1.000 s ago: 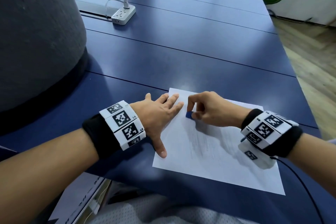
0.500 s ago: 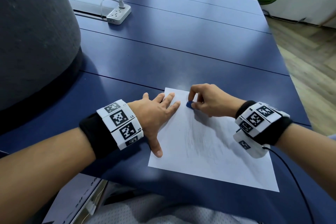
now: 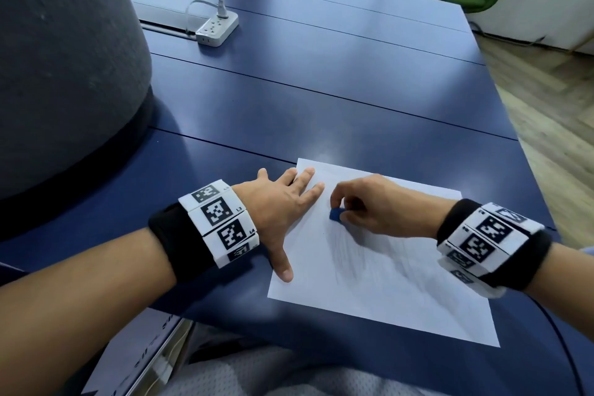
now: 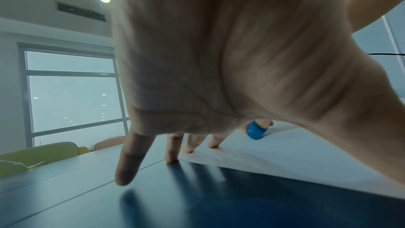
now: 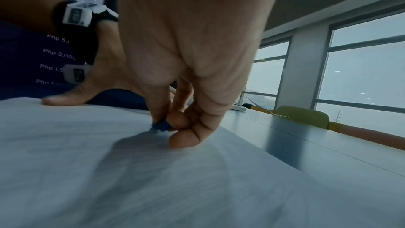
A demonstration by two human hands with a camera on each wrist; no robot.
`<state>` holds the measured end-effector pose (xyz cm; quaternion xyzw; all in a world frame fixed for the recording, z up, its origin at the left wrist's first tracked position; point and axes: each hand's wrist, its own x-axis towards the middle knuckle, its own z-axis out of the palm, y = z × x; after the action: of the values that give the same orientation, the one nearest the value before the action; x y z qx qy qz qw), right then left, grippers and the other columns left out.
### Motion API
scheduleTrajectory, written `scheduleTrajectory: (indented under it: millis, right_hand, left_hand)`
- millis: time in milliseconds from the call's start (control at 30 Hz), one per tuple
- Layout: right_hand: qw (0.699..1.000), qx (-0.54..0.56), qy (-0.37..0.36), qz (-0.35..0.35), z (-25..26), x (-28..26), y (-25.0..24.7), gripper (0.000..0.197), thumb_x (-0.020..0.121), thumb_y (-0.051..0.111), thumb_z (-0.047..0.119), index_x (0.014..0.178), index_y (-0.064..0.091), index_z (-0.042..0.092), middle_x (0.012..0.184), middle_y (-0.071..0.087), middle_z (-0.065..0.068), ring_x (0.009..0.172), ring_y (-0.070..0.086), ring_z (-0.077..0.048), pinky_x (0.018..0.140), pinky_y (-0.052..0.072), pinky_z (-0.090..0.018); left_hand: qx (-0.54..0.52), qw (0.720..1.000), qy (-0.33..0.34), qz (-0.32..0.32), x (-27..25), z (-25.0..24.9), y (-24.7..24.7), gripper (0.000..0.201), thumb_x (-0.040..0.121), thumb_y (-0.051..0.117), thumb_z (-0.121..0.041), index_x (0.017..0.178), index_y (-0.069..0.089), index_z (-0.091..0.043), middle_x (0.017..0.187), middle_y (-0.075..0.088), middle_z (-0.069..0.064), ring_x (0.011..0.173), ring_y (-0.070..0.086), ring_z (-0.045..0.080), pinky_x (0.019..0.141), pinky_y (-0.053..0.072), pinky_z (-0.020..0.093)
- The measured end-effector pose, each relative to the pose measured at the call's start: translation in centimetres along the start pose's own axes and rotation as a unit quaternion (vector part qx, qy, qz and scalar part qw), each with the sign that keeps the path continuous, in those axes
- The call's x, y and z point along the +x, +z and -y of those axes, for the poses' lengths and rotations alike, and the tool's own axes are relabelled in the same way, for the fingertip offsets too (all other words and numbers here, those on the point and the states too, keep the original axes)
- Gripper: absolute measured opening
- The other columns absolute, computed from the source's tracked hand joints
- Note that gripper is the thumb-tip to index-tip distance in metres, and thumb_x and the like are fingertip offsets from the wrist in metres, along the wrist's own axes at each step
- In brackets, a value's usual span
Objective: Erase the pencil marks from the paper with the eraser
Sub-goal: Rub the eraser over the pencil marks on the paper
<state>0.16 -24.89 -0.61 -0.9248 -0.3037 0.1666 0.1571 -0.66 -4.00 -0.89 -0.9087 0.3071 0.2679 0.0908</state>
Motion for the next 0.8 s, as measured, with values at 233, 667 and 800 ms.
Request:
scheduleTrajectory:
  millis: [233,667,800]
  right_hand:
    - [0.998,-0.058,-0.028,0.003,0.2,0.2,-0.6,0.015,0.088,0.061,0.022,0.083,0.065,0.008,0.081,0.065,0.001,0.071,0.056,-0.018,0.068,0.047,-0.029]
    - [0.998,-0.055,-0.016,0.006,0.5,1.1,-1.6,0.019,0.085,0.063,0.021,0.076,0.063,0.005,0.075,0.063,-0.006,0.066,0.056,-0.025,0.065,0.049,-0.039]
    - [0.998,-0.044,-0.037,0.017,0.9,0.8,-1.1,0.015,0.084,0.065,0.021,0.075,0.062,0.009,0.076,0.061,0.0,0.065,0.051,-0.018,0.062,0.045,-0.03]
  left_hand:
    - [-0.006,1.0,0.004,-0.008,-0.2,0.1,0.1,0.154,0.045,0.08,-0.075,0.153,-0.016,-0.02,0.161,-0.02,0.003,0.148,-0.012,0.023,0.113,0.013,0.065]
    - [-0.008,1.0,0.003,-0.003,-0.1,0.1,0.1,0.153,0.046,0.08,-0.075,0.153,-0.017,-0.021,0.16,-0.021,0.003,0.148,-0.013,0.024,0.114,0.011,0.062]
    - [-0.015,1.0,0.003,-0.009,-0.1,0.2,0.2,0.153,0.046,0.08,-0.074,0.153,-0.017,-0.022,0.16,-0.021,0.002,0.148,-0.014,0.023,0.115,0.01,0.062]
